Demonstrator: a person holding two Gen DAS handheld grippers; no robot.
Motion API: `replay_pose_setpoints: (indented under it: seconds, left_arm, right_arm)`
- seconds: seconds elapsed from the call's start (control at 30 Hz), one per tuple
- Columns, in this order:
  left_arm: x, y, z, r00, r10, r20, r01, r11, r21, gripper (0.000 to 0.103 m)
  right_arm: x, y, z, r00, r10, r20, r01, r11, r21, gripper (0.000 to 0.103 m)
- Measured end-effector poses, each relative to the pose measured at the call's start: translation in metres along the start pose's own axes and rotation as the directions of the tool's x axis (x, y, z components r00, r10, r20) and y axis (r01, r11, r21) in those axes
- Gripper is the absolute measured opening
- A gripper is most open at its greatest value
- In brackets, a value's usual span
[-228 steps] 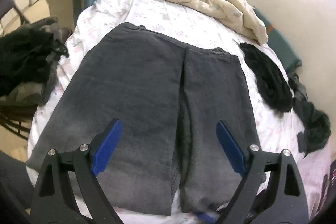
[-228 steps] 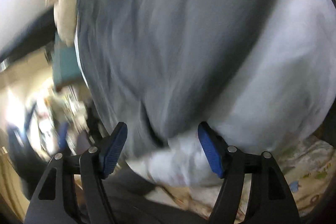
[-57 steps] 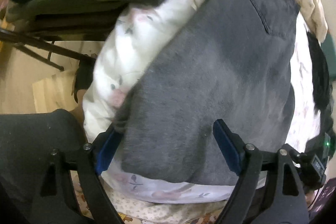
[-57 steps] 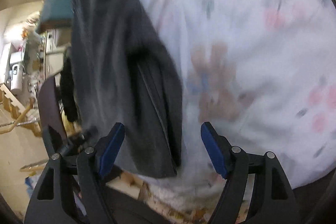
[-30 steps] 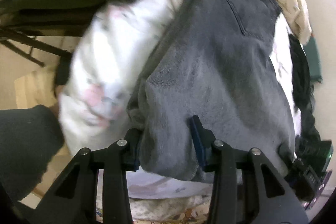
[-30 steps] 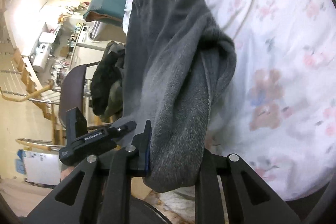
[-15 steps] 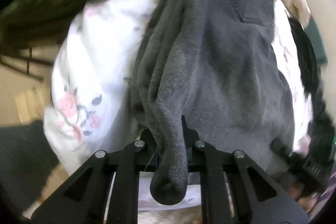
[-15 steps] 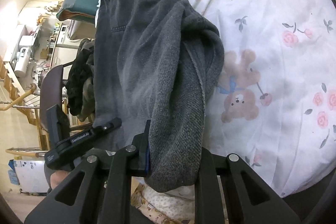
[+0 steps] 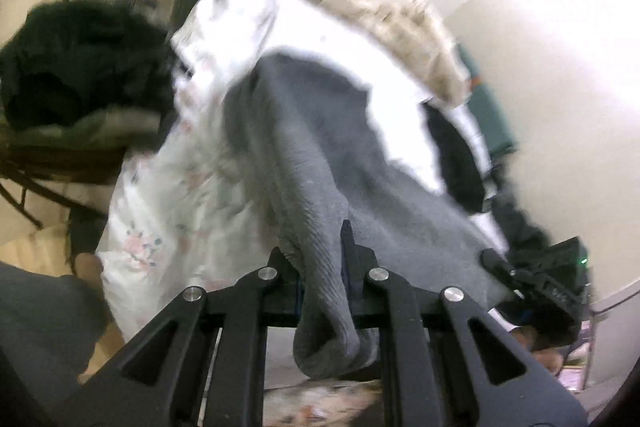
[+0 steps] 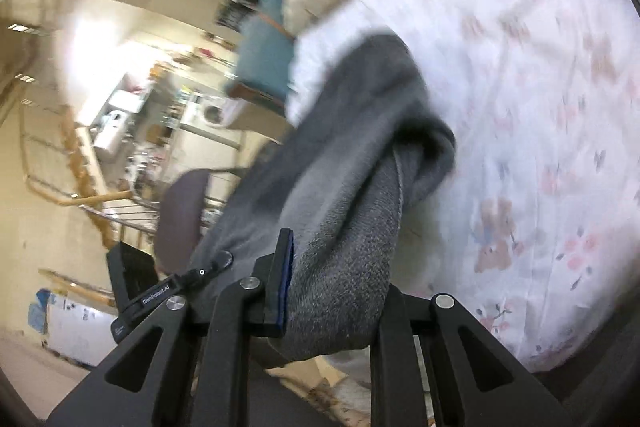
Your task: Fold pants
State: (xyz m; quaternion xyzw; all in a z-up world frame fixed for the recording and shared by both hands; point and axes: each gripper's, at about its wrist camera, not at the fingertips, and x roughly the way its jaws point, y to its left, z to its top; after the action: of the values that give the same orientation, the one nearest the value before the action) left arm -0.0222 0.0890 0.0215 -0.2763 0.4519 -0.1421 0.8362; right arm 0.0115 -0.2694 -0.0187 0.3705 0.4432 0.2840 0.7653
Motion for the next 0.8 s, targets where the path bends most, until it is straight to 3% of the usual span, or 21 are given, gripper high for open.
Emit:
replay_pose_setpoints:
  seconds: [0.23,0.37,0.47,0.63,0.7,0.8]
  left_arm:
    - [-0.078,-0.076,0.036,0.985,-0.158,0.073,0.155,0.987,0.048,0.01]
    - [-0.083,-0.107,0.075,0.976,-0.198,0.096,0.192,0.979,0.072,0.01]
    - [-0.07,-0.127,0.118,0.975,-0.188,0.12,0.178,0.98,0.091,0.01]
    - [-0.022,-0.147,0.217,0.976,-0.15,0.158,0.138,0.987,0.088,0.011]
    - [-0.002,-0.152,0.261,0.967,-0.16,0.199,0.144,0.985,0.093,0.011]
    - [0.001,-0.168,0.291,0.948,-0.174,0.266,0.143,0.981,0.131,0.011]
  right_arm:
    - [-0.078,0.091,0.026,0.986,0.126,0.112,-0.116,0.989,-0.095,0.017]
    - [-0.1,0.123,0.057,0.978,0.142,0.152,-0.125,0.985,-0.118,0.017]
    - [-0.101,0.14,0.097,0.977,0.121,0.177,-0.098,0.986,-0.135,0.017]
    - [-0.068,0.158,0.196,0.983,0.053,0.175,-0.031,0.991,-0.128,0.017]
    - [-0.05,0.167,0.242,0.985,0.019,0.172,0.005,0.99,-0.143,0.017]
    - [-0.038,0.182,0.287,0.98,-0.005,0.2,0.04,0.984,-0.172,0.017]
